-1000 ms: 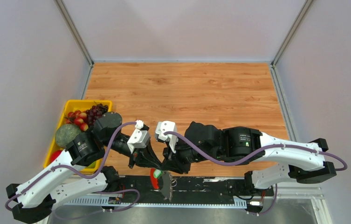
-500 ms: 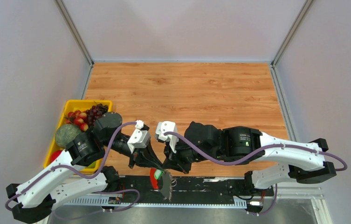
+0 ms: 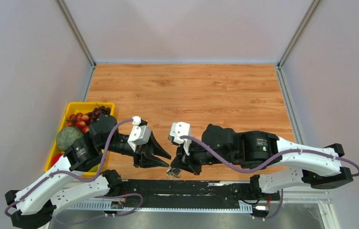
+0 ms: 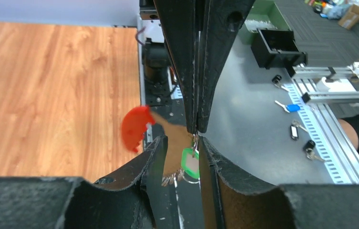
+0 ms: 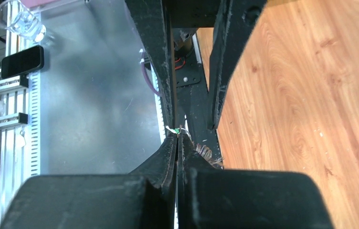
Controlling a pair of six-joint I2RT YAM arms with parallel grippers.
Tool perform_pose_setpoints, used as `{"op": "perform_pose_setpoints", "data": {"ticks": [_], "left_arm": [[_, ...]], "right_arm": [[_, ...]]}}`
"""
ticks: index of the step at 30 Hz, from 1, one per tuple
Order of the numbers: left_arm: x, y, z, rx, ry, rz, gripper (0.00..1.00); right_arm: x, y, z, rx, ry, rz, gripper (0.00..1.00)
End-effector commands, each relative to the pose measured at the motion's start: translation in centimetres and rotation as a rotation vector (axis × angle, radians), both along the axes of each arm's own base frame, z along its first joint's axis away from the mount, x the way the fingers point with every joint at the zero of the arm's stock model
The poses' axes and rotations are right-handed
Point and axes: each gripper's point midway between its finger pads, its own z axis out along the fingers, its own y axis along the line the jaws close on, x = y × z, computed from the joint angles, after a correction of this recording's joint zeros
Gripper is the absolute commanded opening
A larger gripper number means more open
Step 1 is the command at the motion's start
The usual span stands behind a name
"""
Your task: Put the keys on the keyring
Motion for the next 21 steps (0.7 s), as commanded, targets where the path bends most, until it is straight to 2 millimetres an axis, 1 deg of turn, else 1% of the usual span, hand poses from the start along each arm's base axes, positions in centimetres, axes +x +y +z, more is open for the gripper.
{"op": "perform_pose_setpoints", "data": {"ticks": [1, 4, 9, 13, 16, 21], "left_arm": [[1.1, -0.2, 2.9, -0.097, -0.037, 0.077, 0.41], [1.4, -0.4, 3.1, -0.106, -0.024, 0.097, 0.41], [2.2, -0.6, 3.7, -0.137, -0.022, 0.145, 0.41], [3.2, -0.6, 5.0, -0.181, -0.037, 0.207, 0.41], [4.0, -0.3, 6.5, -0.244, -0.058, 0.264, 0.41], [3.9, 0.0, 8.1, -0.316, -0.072, 0.275, 0.42]], "right_arm": [[1.4, -0.4, 4.6, 0.184, -0.098, -0.043, 0.00], [2.3, -1.0, 5.6, 0.228, -0.150, -0.072, 0.00], [2.8, -2.1, 7.2, 0.324, -0.225, -0.081, 0.00], [3.0, -2.9, 8.1, 0.383, -0.292, -0.072, 0.00], [3.0, -3.3, 8.4, 0.425, -0.331, -0.064, 0.00], [3.1, -3.8, 8.9, 0.506, -0.389, -0.065, 0.00]]}}
